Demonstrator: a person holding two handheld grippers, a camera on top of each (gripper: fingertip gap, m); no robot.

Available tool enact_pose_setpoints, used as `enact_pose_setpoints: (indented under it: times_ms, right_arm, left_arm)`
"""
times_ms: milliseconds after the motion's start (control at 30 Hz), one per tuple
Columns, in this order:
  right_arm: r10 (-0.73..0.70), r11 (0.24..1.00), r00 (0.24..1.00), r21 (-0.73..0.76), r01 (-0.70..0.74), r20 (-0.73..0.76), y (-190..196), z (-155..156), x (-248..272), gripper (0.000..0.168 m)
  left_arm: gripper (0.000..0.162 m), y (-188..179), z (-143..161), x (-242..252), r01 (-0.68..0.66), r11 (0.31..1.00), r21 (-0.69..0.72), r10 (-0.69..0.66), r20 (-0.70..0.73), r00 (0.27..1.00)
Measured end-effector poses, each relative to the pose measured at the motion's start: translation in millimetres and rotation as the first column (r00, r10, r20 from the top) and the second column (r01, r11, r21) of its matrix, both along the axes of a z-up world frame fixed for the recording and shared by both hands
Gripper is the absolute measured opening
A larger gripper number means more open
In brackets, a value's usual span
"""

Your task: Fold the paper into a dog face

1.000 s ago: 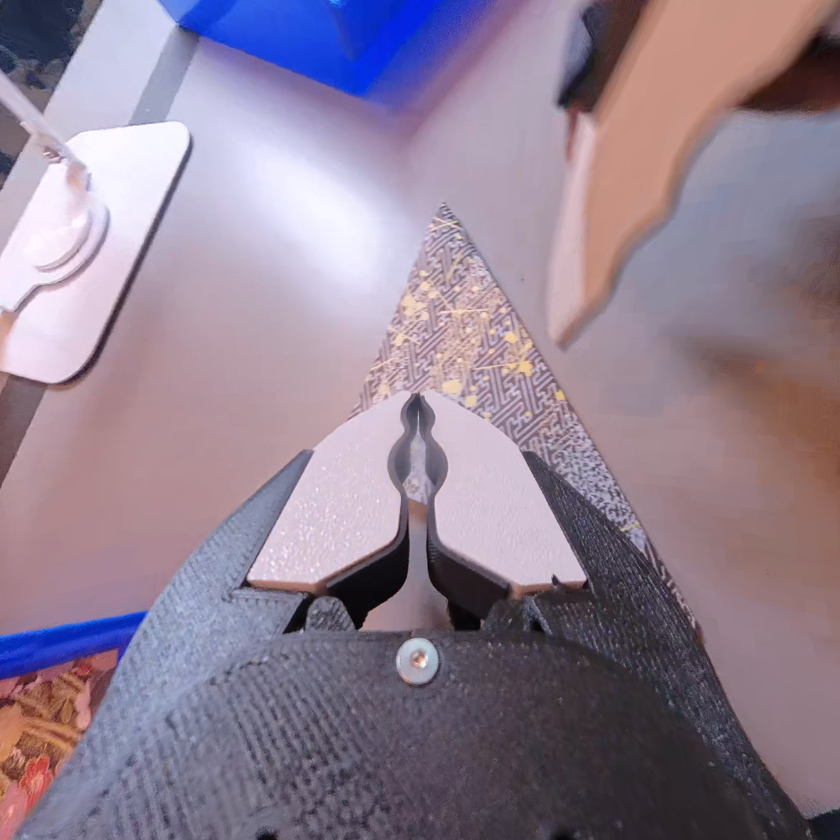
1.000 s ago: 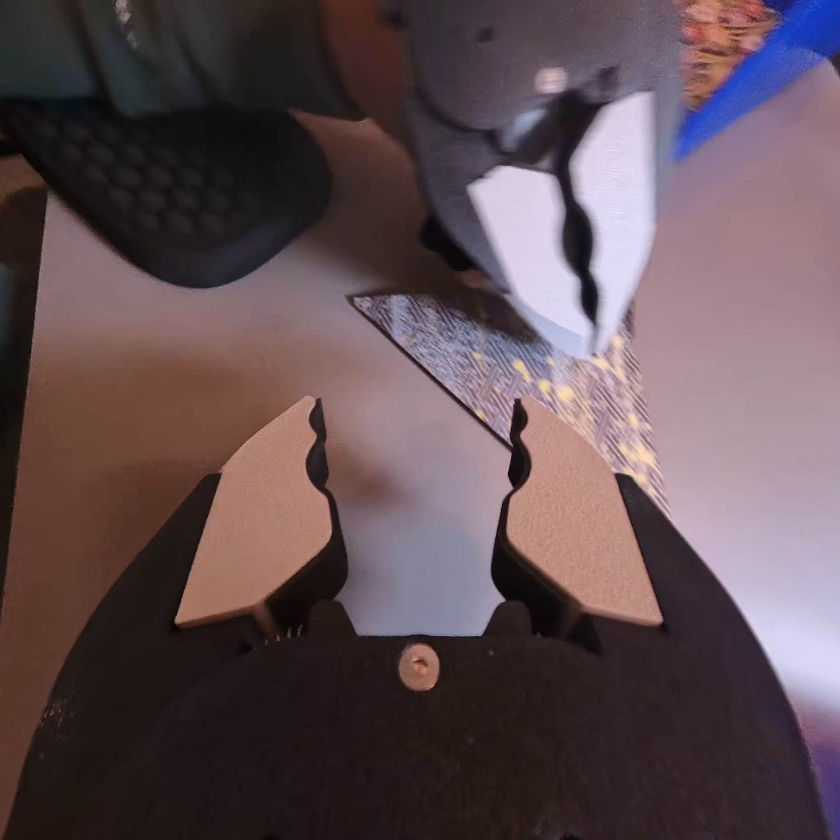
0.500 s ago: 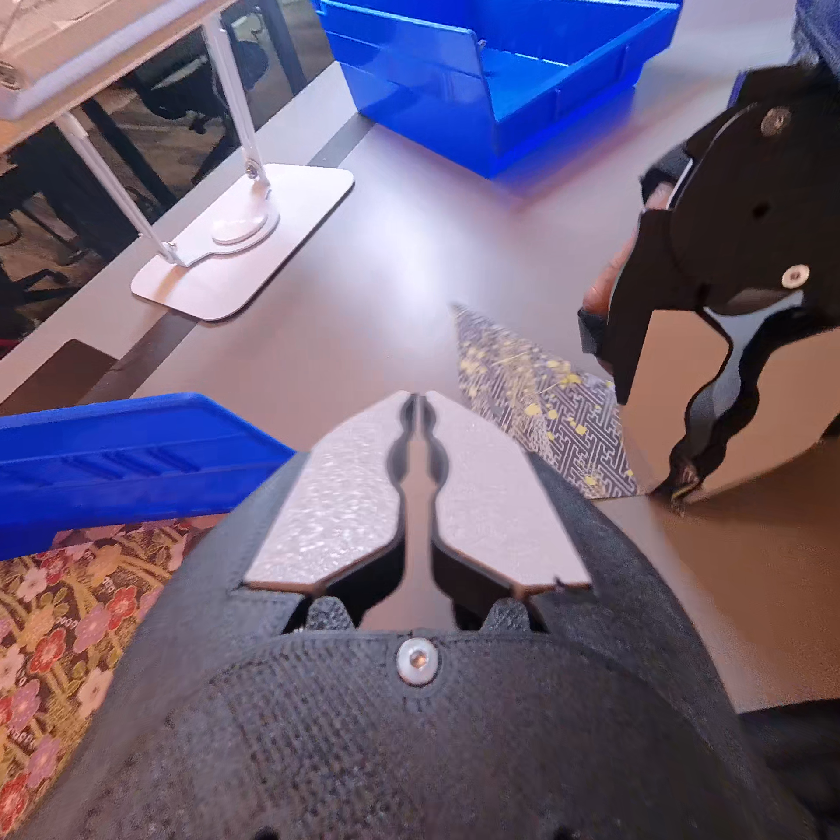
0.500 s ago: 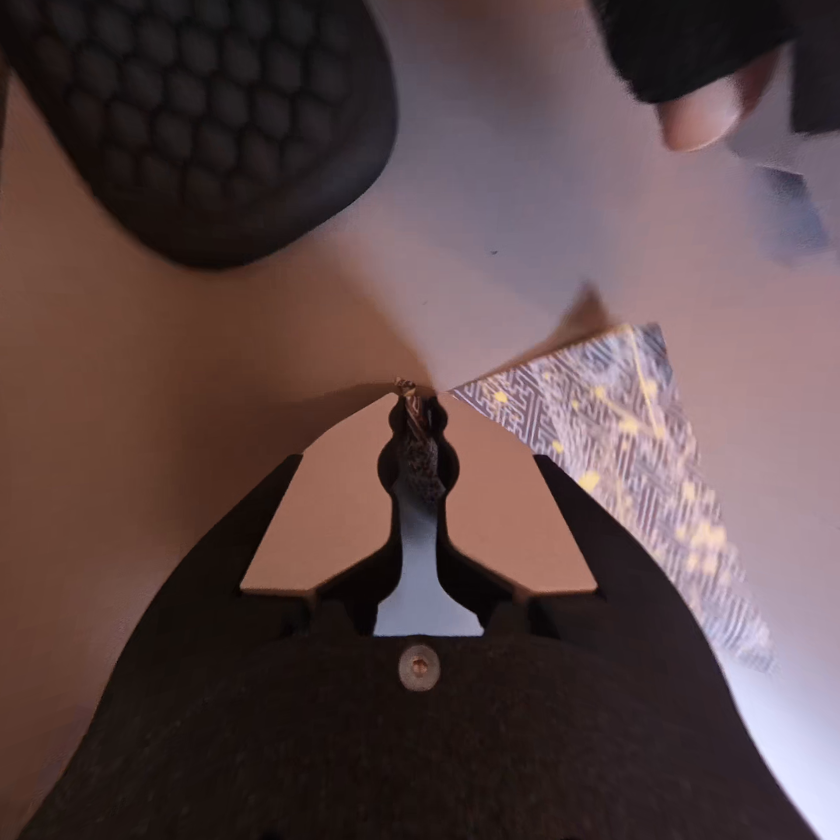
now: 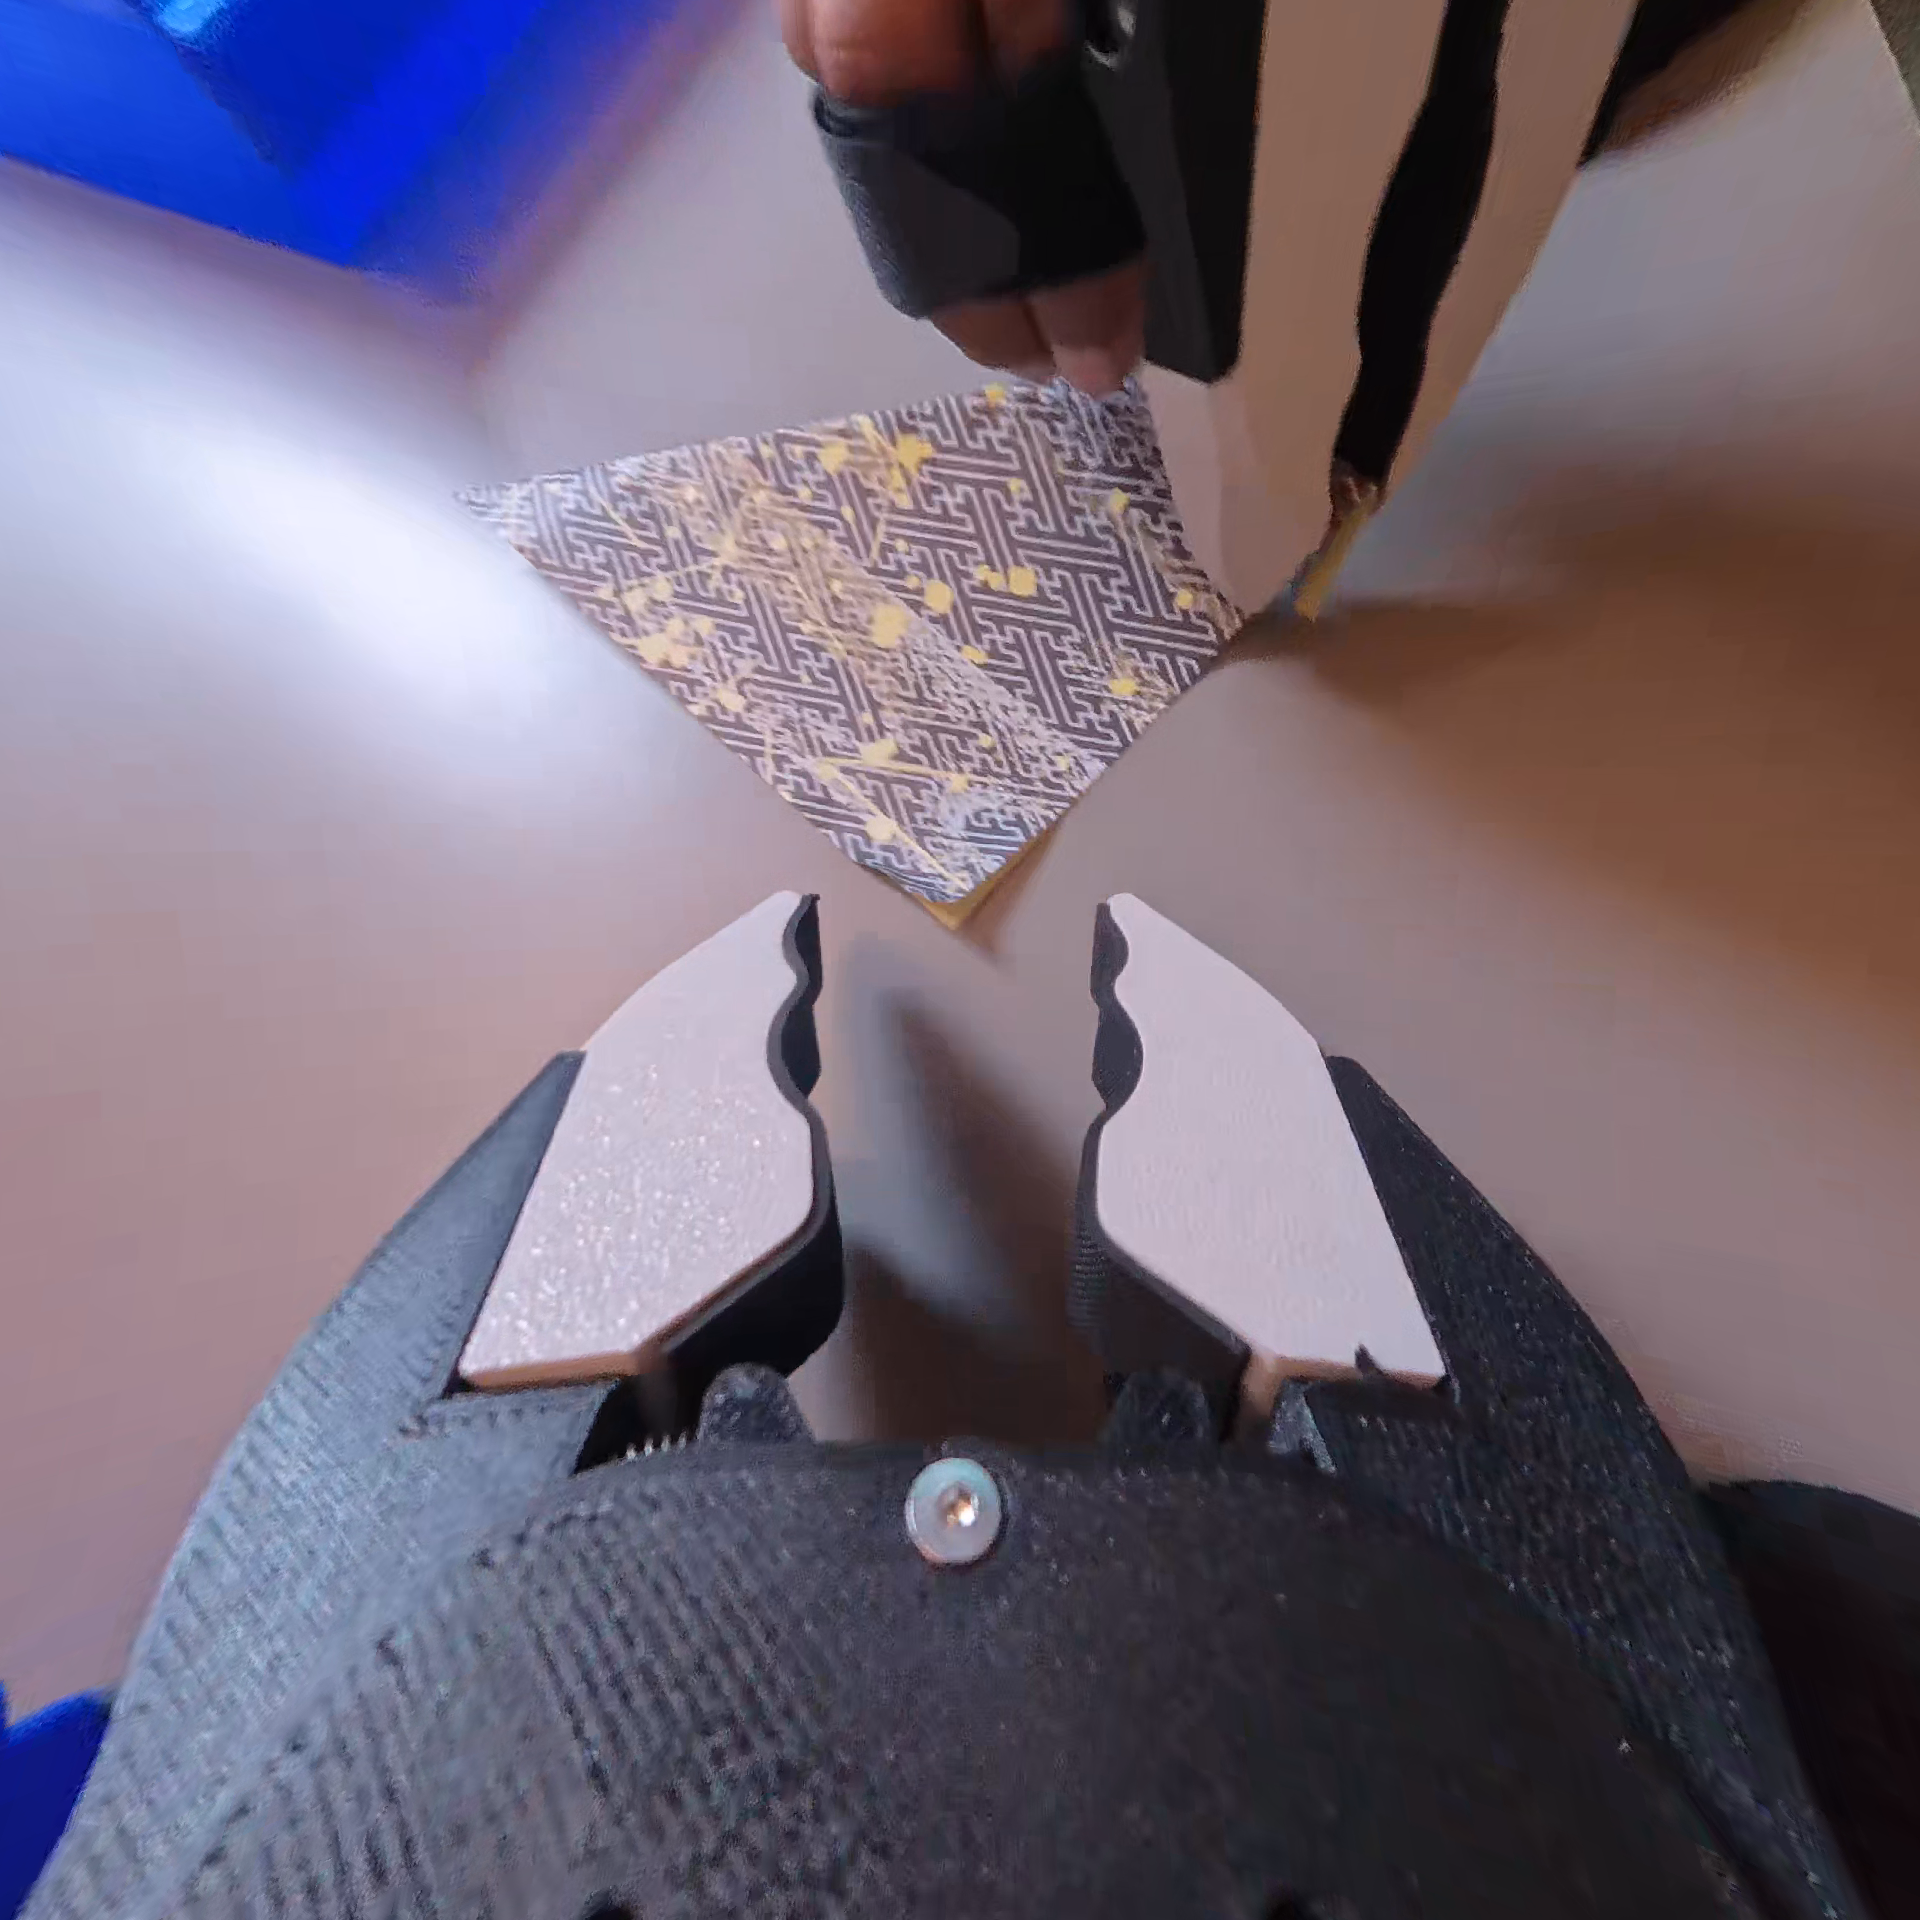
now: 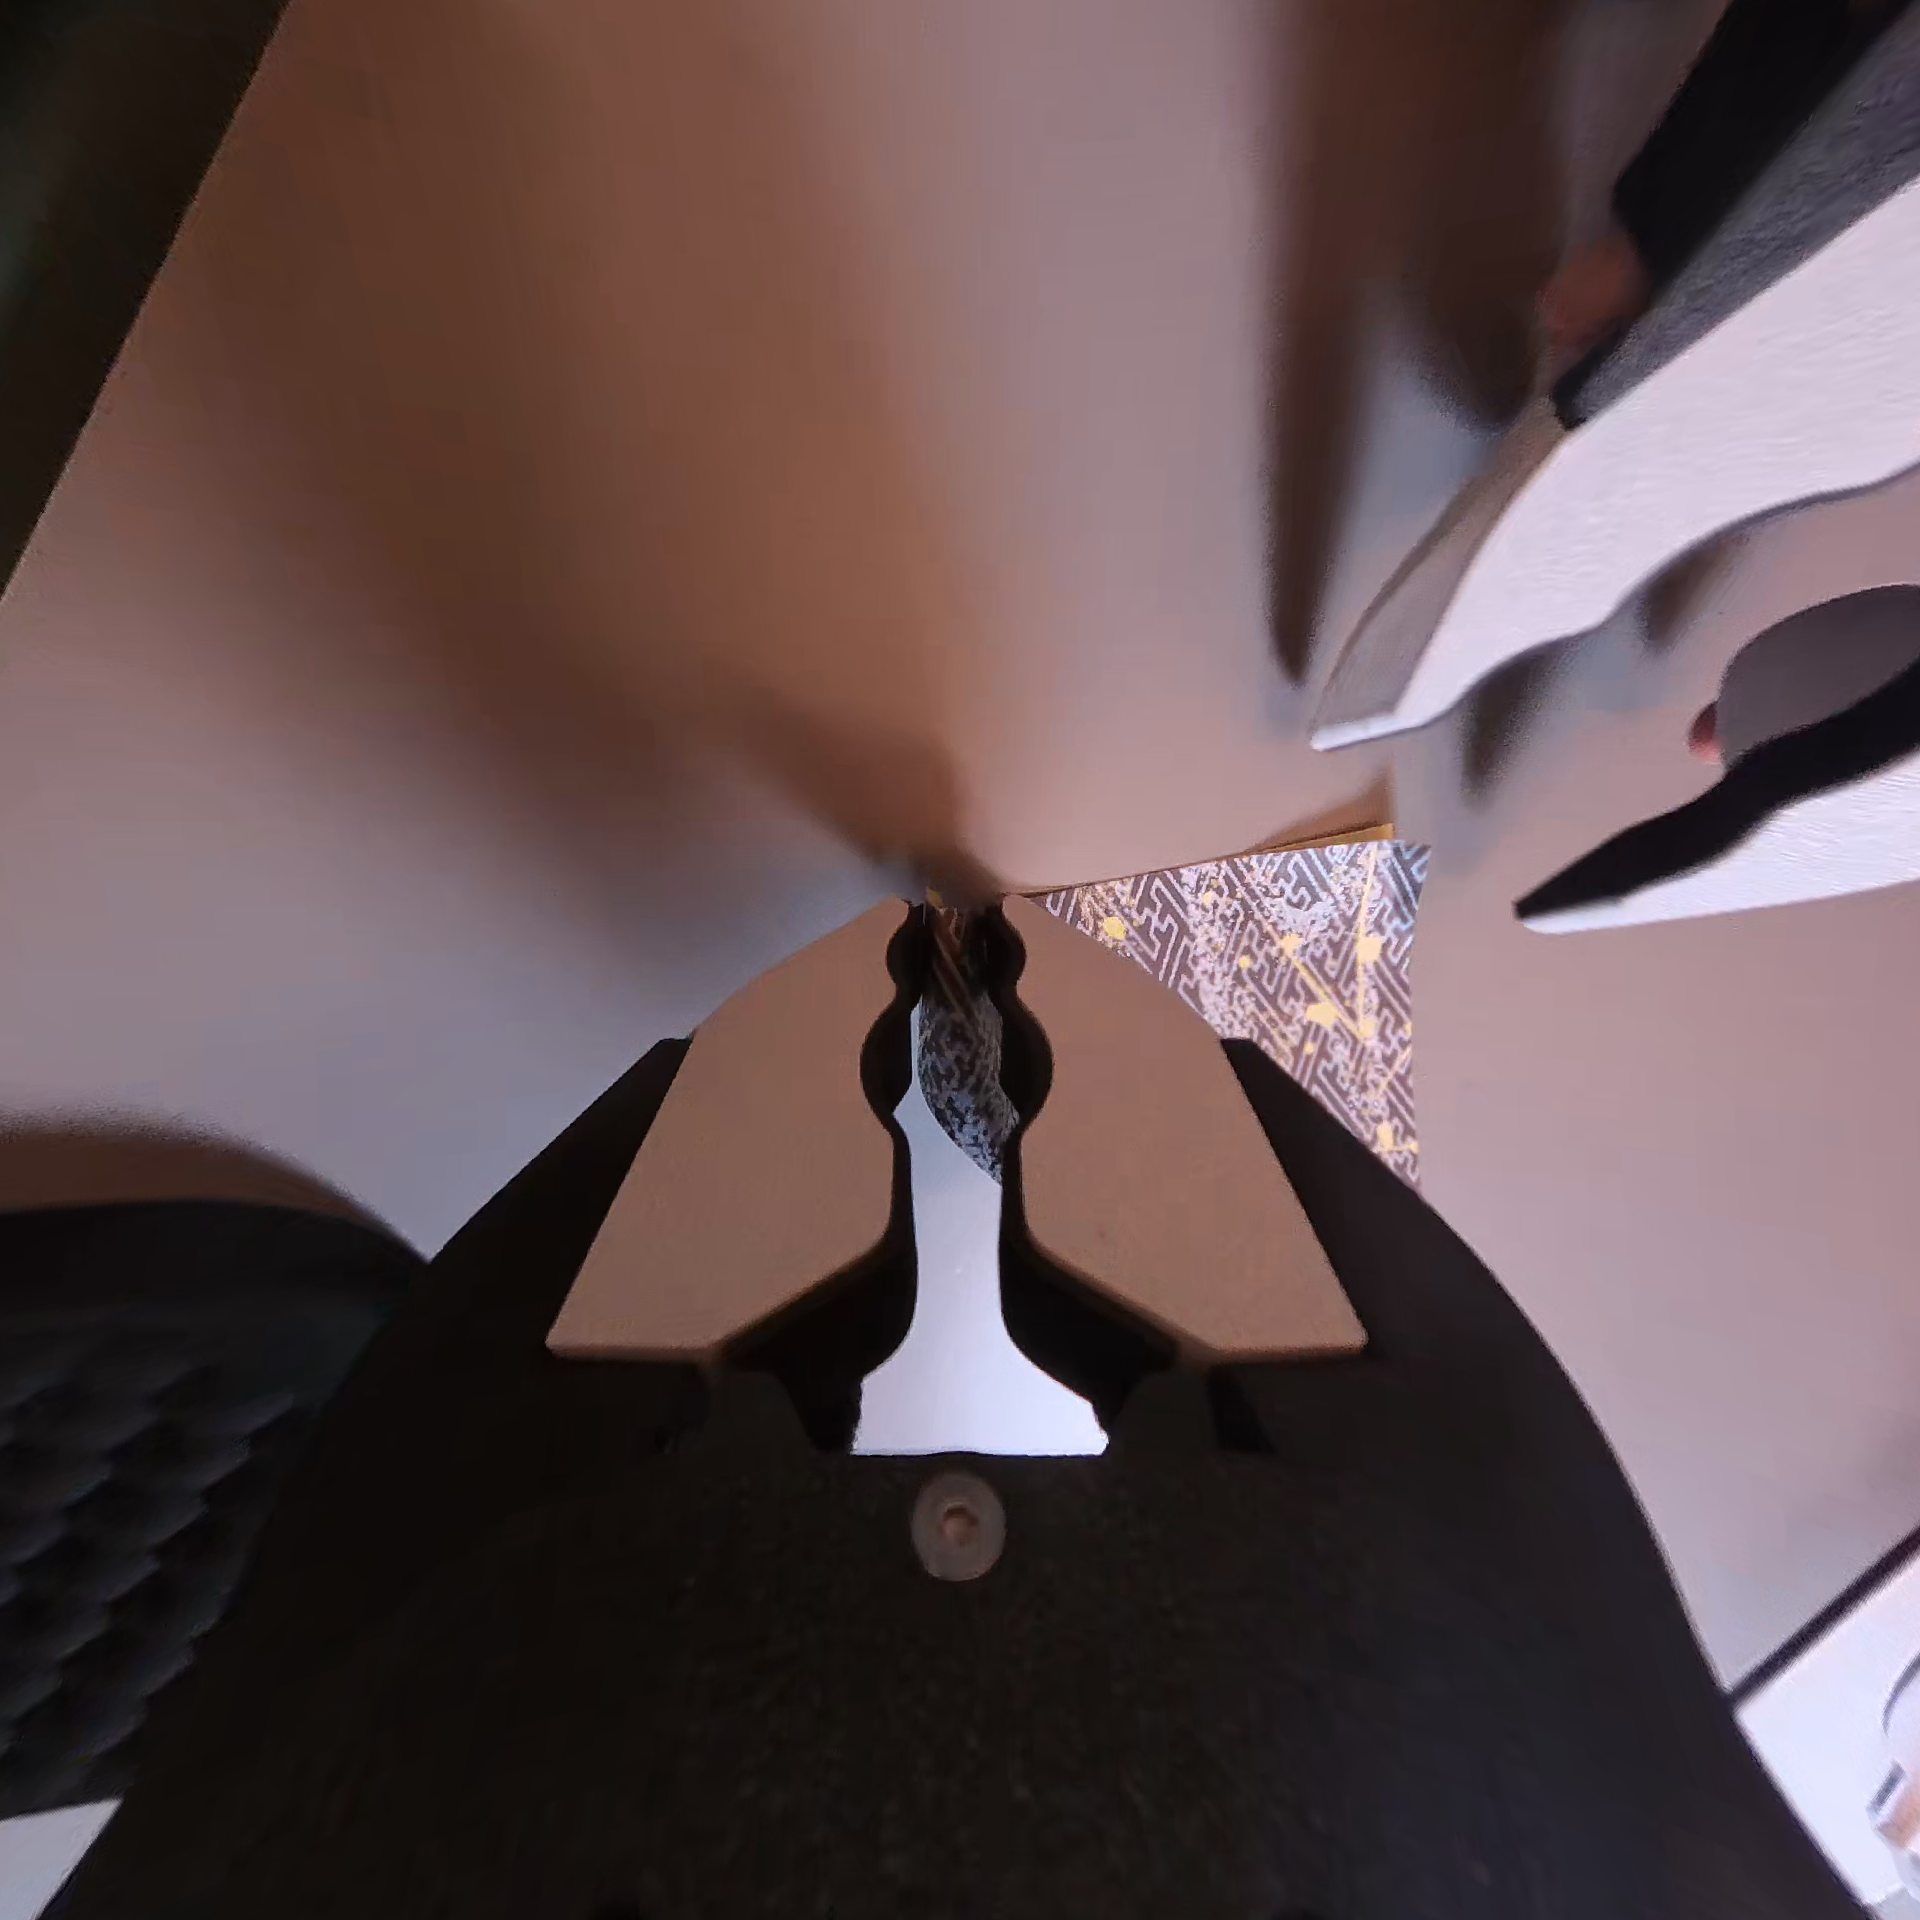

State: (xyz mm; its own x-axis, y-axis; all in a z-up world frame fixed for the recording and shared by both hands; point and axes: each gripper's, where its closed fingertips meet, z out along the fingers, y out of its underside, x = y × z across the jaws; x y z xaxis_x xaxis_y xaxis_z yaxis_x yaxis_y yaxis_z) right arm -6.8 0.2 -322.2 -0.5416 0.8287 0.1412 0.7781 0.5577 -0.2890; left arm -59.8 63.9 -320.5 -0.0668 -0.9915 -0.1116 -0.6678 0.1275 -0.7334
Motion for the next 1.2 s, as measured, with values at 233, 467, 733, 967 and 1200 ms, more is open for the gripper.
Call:
enact_pose_setpoints:
  times_ms: [233,467,733,967,1200]
  right_arm:
    - [-0.043,0.999,0.997,0.011,0.044,-0.059,0,2,13,0.014]
    - [-0.139,0.99,0.981,-0.041,0.135,-0.135,2,12,15,0.029]
    - [-0.807,0.578,0.553,-0.477,0.662,-0.209,46,55,29,0.087]
    - [-0.978,0.16,0.206,-0.529,0.833,0.029,86,17,92,0.085]
    - [-0.961,0.197,0.264,-0.465,0.863,0.083,130,3,66,0.08]
  left_arm:
    - [0.035,-11,-4,14,0.037,0.997,0.072,-0.034,-0.041,0.999]
    - [0.031,-8,-3,15,0.009,0.998,0.064,-0.007,-0.031,1.0]
    - [0.04,18,12,9,-0.137,0.987,0.088,0.134,0.041,0.99]
    - [0.048,41,13,12,-0.217,0.973,0.078,0.213,0.051,0.976]
    - [0.052,38,13,15,-0.205,0.979,-0.017,0.206,0.059,0.977]
